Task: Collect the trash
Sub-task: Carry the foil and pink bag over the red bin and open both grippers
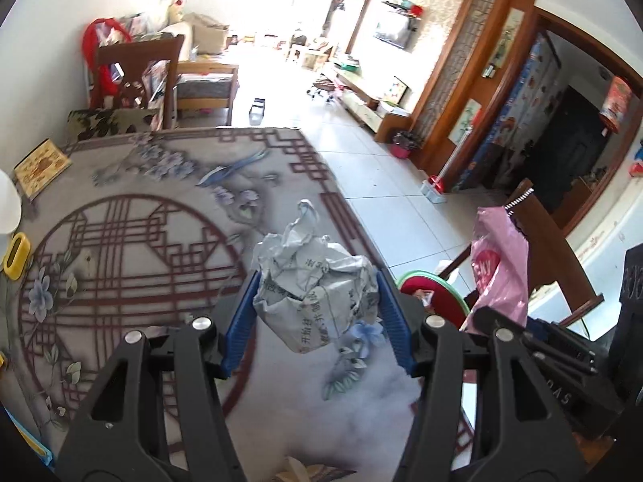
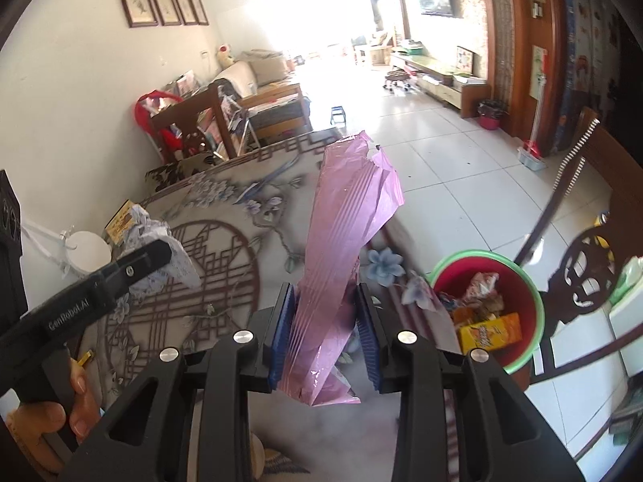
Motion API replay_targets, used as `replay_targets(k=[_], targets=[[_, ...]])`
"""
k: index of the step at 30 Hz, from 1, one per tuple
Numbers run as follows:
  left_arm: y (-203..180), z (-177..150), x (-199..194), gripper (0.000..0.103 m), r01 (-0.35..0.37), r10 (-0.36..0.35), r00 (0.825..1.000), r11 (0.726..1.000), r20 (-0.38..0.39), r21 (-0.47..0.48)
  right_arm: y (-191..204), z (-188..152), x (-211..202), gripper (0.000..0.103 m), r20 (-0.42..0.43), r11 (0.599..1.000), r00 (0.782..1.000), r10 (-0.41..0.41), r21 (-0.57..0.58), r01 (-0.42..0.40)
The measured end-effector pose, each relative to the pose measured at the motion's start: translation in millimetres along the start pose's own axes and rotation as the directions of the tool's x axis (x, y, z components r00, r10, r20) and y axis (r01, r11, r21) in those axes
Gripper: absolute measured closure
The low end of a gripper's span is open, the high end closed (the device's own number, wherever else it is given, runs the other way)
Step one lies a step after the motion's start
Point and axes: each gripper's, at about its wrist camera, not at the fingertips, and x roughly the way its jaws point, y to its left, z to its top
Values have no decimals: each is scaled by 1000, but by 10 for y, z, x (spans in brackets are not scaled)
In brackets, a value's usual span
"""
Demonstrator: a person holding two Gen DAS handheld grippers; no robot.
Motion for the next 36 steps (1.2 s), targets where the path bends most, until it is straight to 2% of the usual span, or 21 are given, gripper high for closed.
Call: replay_targets(k=[13,26,36], targets=[[-353,-84,92,47,47,-45,998,997,-36,65,-291,-123,-148,71,3,997,999,-45,60,44],[-567,-80,361,47,34,-28,997,996,-72,78,-639,-82,-73,71,-16,995,999,-43,86,44],[-886,-34,674,47,34,-25,995,995,-94,98,-1010,19,2,71,-28,993,999,-44,104,47]])
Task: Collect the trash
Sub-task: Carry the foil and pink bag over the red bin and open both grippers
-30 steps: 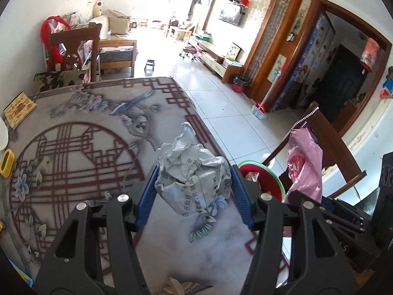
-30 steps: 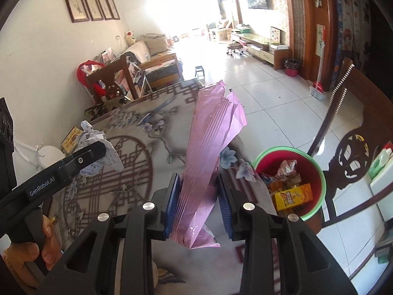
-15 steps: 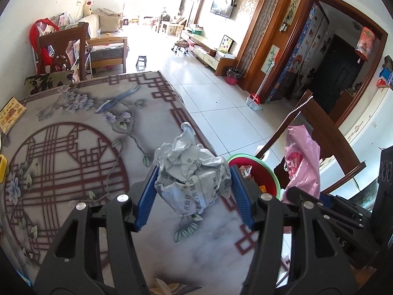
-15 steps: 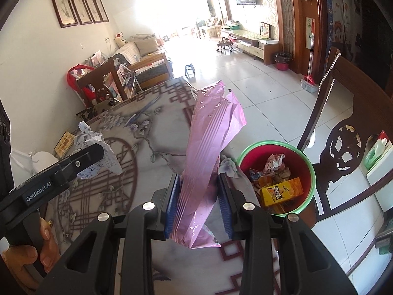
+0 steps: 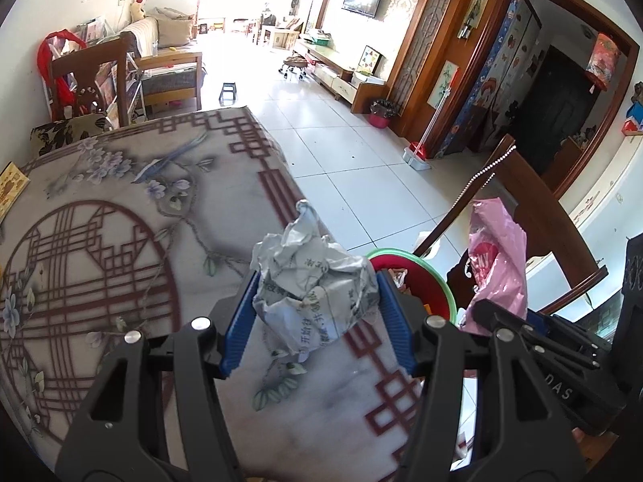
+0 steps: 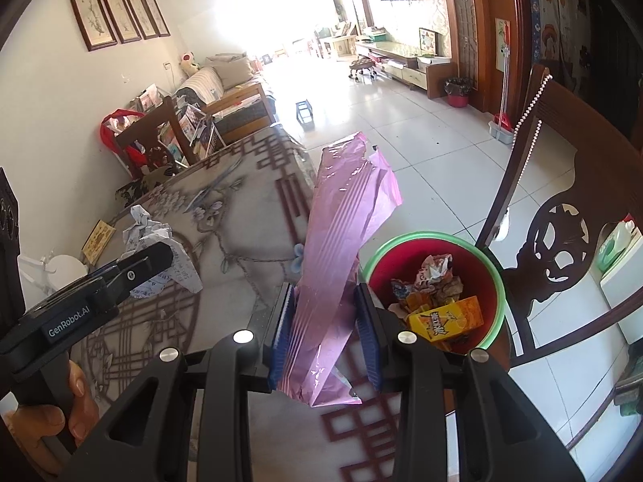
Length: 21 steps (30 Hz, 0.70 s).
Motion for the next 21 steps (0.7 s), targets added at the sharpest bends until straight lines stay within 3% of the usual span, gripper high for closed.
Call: replay_targets(k=[21], targets=[[-842,252,838,47,30,-26,997,998,-74,62,-996,201,193,71,-46,995,998,-32,88,36]])
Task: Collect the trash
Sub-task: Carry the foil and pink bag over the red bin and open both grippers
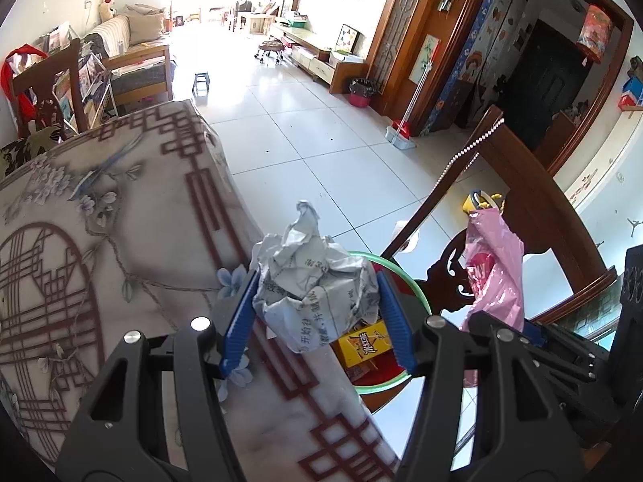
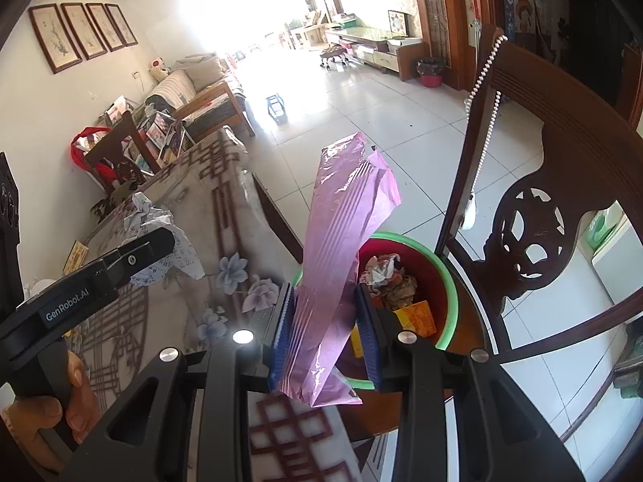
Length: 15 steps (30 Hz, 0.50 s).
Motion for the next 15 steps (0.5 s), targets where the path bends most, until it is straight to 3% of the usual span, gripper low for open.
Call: replay_targets(k=[15], targets=[[-178,92,381,46,-5,6,999,1000,-44,24,-251,25,304,71,-63,1000,998,-10,21,12]])
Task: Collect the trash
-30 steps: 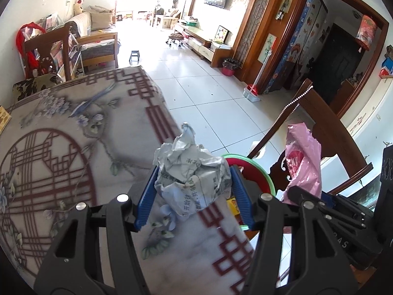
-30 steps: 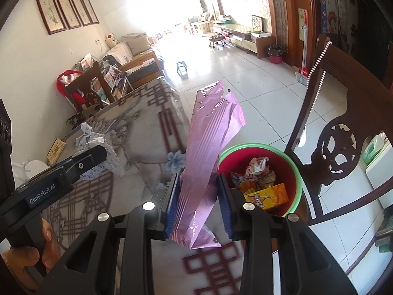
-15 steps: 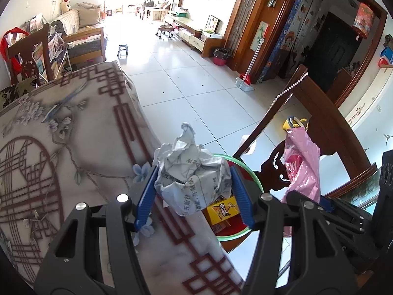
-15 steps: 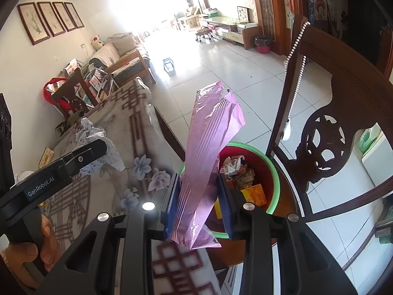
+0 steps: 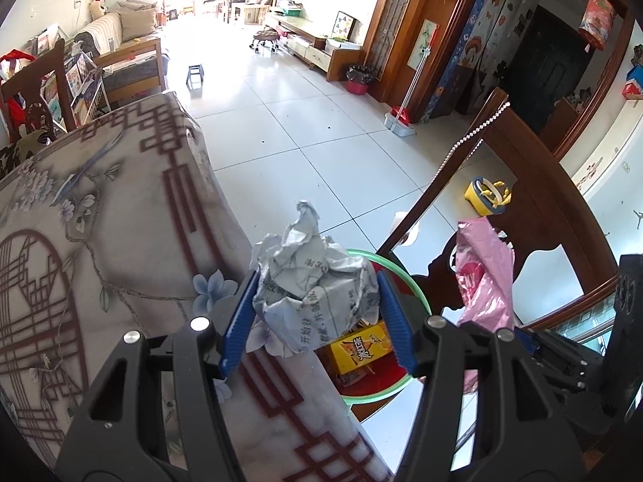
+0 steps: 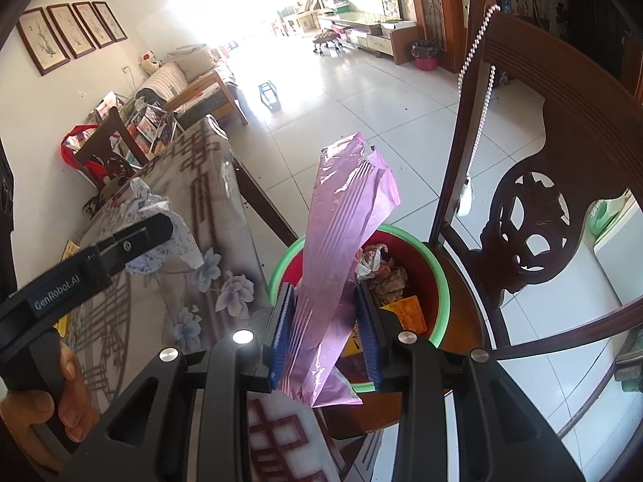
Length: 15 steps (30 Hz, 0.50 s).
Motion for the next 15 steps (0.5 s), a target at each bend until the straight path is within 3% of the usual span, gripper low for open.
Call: replay_targets(k=[5,12,15], targets=[[-86,69,207,44,11,-11,1000,1000,-17,18,-96,49,172,71,0,999,999,-40,-9,40],[-162,154,470,30,49,-48,998,999,-43,15,-250,58,299,42,8,996,997,-78,42,77],[-177,147,465,23,55,-54,998,998,-39,23,-240,4,268,40,-4,996,997,-78,43,78]])
